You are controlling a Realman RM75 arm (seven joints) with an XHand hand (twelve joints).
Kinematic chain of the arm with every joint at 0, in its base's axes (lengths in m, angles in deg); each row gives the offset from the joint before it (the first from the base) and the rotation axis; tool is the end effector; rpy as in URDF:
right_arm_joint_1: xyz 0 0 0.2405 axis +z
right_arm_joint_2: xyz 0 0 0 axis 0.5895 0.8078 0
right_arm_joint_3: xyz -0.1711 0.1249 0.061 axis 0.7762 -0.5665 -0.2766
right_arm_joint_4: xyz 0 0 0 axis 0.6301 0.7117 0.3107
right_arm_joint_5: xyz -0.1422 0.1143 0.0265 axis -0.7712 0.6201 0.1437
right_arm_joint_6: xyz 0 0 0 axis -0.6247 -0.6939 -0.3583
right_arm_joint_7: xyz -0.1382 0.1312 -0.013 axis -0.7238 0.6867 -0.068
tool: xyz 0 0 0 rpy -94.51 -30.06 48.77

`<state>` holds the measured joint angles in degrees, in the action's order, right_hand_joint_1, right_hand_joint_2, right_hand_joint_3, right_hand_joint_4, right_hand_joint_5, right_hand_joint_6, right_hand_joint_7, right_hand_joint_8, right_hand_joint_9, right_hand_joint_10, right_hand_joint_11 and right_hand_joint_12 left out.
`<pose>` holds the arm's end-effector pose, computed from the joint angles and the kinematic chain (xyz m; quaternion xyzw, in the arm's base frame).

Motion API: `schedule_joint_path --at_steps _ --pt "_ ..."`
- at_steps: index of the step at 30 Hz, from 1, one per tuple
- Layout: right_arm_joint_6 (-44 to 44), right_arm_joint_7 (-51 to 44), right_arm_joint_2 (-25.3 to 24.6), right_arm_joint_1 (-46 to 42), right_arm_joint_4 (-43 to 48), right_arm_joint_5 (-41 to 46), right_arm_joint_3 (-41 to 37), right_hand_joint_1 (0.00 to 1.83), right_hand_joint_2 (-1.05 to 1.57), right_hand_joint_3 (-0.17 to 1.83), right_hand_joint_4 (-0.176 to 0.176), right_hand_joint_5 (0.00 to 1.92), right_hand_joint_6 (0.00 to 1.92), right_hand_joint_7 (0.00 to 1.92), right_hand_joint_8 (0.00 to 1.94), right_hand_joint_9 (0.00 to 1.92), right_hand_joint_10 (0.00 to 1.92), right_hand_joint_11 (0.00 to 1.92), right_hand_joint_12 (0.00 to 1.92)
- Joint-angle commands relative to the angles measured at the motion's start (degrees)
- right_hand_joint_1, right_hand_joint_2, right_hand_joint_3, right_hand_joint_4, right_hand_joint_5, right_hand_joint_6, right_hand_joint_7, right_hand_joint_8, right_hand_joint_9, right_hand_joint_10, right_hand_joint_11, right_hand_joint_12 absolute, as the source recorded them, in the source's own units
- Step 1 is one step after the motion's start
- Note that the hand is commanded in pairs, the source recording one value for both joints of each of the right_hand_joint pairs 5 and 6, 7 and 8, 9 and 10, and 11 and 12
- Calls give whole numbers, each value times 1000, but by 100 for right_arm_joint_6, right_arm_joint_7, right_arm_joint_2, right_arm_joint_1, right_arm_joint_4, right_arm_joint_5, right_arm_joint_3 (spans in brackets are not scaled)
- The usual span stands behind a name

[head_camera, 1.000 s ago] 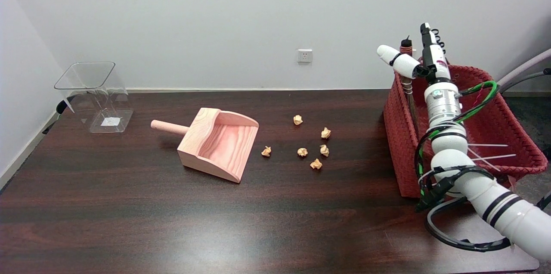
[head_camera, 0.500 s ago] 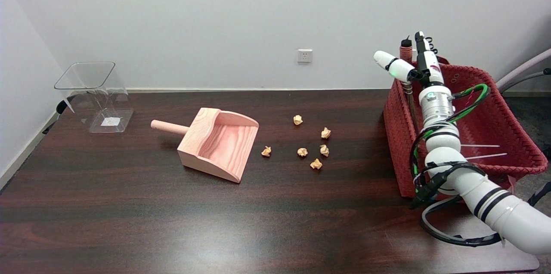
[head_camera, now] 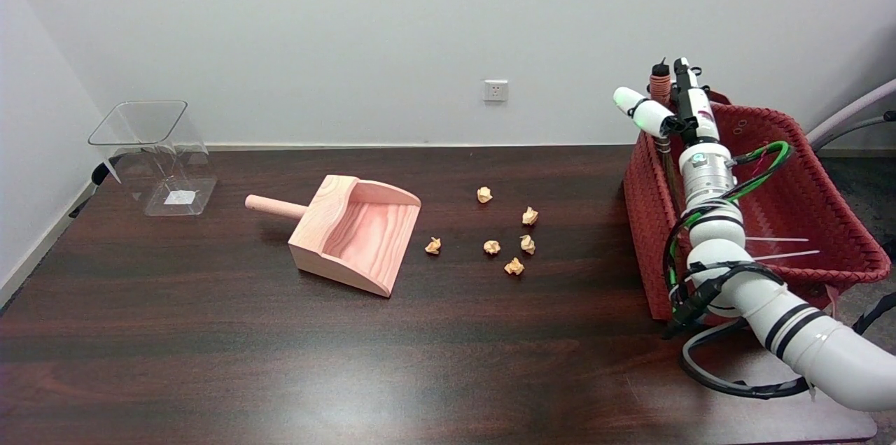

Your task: Pick up the broom.

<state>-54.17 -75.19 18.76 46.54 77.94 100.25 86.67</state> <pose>-0.2014 -0.3671 0.4720 0.4258 -0.1952 0.4865 0.7375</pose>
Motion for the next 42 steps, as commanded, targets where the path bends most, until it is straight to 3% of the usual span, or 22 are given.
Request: schedule_joint_path --at_steps 1,6,11,14,21,26,29,32,35,38,42 --pt "-363 206 -30 84 0 -89 34 830 1025 -175 0 0 0 496 496 0 0 0 0" --pt "-488 502 -30 84 14 -173 75 830 1060 -175 0 157 157 708 708 157 157 157 157" --pt "-607 612 -30 74 14 -173 106 802 1210 -175 0 635 635 1253 1253 635 635 635 635" --pt "-639 612 -30 58 14 -173 114 802 1230 -175 0 798 798 1465 1465 798 798 798 798" --pt "-654 612 -30 43 23 -173 114 789 1273 -175 0 1109 1109 1687 1687 1109 1109 1109 1109" --pt "-672 612 -30 52 96 -173 82 764 1346 -175 0 1604 1604 1920 1920 1604 1604 1604 1604" --pt "-851 612 -30 61 151 -174 124 753 1398 -175 0 1825 1825 1920 1920 1825 1825 1825 1825" --pt "-1031 612 -30 59 194 -271 138 758 1429 -175 0 1920 1920 1920 1920 1920 1920 1920 1920" --pt "-1221 635 -30 42 284 -430 138 794 1447 -164 0 1920 1920 1920 1920 1920 1920 1920 1920" --pt "-1359 811 -30 -7 437 -491 111 810 1460 4 0 1920 1920 1920 1920 1920 1920 1920 1920" --pt "-1544 940 -38 -70 657 -827 66 807 1482 72 0 1920 1920 1920 1920 1920 1920 1920 1920"
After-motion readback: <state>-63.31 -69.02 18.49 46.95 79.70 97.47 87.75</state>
